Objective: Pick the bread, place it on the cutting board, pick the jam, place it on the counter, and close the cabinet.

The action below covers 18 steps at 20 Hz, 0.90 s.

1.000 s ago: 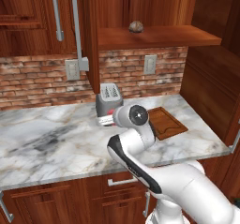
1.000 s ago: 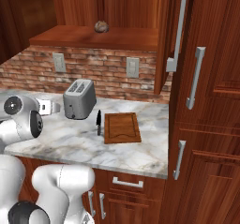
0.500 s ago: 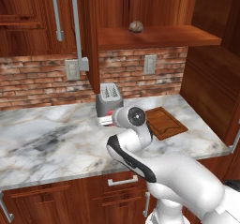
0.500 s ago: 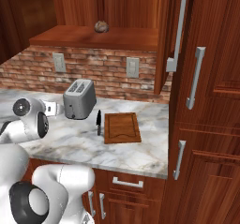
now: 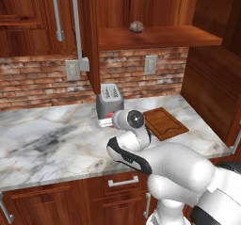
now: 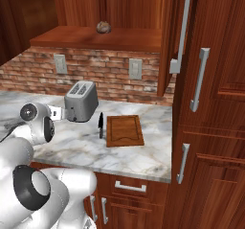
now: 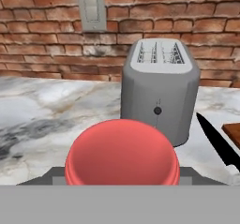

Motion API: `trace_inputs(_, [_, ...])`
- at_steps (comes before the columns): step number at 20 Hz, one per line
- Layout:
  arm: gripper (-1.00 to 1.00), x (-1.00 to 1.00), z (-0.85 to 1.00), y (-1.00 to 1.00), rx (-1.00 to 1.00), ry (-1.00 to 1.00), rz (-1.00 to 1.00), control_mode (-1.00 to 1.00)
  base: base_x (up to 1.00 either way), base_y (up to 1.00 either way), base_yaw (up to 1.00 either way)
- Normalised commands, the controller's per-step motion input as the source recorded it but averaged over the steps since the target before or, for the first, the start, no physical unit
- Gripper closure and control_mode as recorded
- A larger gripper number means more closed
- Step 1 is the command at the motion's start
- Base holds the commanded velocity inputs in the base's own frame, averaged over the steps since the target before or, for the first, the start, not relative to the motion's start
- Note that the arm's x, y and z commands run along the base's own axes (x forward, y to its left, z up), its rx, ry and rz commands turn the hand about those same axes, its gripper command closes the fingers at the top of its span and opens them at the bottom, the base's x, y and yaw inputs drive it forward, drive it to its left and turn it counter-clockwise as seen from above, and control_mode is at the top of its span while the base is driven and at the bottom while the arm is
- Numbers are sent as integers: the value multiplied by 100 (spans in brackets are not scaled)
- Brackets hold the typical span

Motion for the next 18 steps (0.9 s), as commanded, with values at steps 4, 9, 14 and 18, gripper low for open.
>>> trace_inputs(4, [100,14,-22,0,0,1,0,-100,0,0,0])
trace_inputs(9, [100,5,-16,0,0,5,2,-100,0,0,0])
trace_inputs(14, [100,5,-21,0,0,6,1,-100,0,0,0])
trace_inputs(18, [100,5,-25,0,0,5,0,-100,0,0,0])
